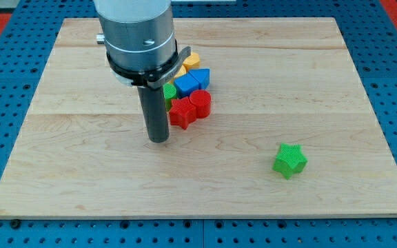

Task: Push the green circle into the green star

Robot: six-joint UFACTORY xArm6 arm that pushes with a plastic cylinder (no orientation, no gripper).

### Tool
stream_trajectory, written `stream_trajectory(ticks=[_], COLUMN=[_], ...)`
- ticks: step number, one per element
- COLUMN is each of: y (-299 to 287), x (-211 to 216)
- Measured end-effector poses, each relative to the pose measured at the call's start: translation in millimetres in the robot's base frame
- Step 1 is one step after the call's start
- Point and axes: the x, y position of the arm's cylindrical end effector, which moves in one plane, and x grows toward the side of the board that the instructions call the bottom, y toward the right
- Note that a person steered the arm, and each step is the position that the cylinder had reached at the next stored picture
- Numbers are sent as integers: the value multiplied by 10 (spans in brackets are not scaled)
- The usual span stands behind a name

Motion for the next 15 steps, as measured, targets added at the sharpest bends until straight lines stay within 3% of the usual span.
stream_trajectory(ticks=[2, 3, 6, 7, 8, 9, 10, 11, 13, 15], y=[649, 618, -641, -1087, -1025, -564, -500, -49, 107, 1468], x=[-358, -511, -1045, -1092, -887, -360, 15, 187, -192, 153])
